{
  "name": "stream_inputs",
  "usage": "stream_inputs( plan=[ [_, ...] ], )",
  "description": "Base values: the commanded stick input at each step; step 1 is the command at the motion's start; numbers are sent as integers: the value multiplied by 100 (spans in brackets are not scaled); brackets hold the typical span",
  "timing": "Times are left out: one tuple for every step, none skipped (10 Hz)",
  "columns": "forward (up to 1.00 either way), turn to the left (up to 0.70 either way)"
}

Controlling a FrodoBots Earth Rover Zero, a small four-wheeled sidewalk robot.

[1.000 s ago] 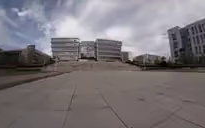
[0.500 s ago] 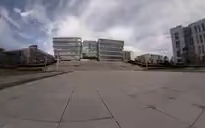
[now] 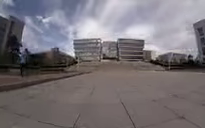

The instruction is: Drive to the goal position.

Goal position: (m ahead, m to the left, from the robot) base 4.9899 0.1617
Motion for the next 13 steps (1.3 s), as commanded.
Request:
stream_inputs(
  plan=[
    [41,0],
    [42,0],
    [42,0],
    [42,0],
    [42,0],
    [41,0],
    [40,0],
    [39,0],
    [37,0],
    [37,0],
    [36,0],
    [36,0],
    [36,0]
  ],
)
